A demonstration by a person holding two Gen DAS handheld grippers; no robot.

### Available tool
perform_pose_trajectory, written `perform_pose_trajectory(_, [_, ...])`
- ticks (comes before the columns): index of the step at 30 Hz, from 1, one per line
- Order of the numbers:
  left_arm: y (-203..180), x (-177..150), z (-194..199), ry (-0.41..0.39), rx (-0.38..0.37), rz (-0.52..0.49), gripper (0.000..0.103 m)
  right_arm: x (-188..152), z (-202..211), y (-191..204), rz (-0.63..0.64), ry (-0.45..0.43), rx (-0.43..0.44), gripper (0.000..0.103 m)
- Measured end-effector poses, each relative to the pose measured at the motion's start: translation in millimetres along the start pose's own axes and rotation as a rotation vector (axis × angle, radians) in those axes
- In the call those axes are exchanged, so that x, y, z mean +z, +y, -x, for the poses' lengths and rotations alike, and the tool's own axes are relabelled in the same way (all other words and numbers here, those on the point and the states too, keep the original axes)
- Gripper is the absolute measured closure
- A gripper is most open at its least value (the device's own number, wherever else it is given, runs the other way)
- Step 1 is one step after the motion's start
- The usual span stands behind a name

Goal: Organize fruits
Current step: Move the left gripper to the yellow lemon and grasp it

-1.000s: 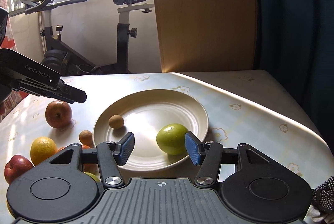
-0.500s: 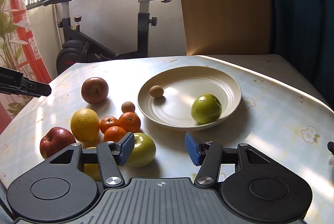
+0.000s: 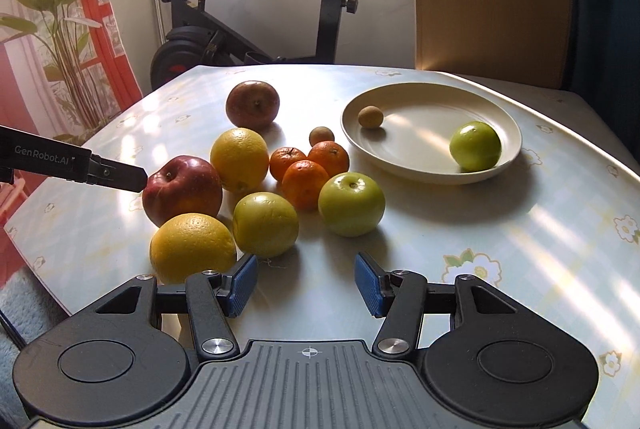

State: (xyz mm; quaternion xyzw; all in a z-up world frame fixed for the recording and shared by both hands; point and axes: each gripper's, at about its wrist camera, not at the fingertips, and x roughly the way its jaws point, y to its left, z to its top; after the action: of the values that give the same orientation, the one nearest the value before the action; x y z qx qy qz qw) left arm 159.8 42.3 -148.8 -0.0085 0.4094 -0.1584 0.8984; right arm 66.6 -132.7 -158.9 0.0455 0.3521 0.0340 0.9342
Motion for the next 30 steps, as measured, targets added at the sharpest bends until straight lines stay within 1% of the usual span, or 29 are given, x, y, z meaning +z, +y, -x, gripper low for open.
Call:
perform_pose_trajectory(4, [-4.0,-9.0,-0.2,0.013,-0.026,0.008,0.063,-4.8,1.9,8.9,0.043,0.019,0.010,0.053])
perform_pose_trajectory(10, [-6.5,-22.5,-5.3,0.043,-0.110,0.046,0.063,-8.2,3.6,18.8,0.091,0.046,0.043,0.053])
perform_pose_trajectory(13, [-6.0,-22.1,-7.0,0.047,-0.137,0.064,0.064,-9.2,1.5,21.0,0.100,0.062,0.050,0.053])
perform_pose_trajectory(17, [-6.5,-21.4,-12.5,0.053,-0.155,0.083,0.064,-10.6,-0.7,22.4,0.103,0.068,0.063,0.053])
perform_pose_trajectory(24, [-10.9,-19.6,-15.1,0.060,-0.191,0.077,0.064,-10.6,-4.1,26.1,0.112,0.071,0.108,0.053])
perform_pose_trajectory(30, [-12.8,-17.3,-20.8,0.082,-0.257,0.096,0.064,-8.8,-7.4,28.7,0.124,0.073,0.137,0.053])
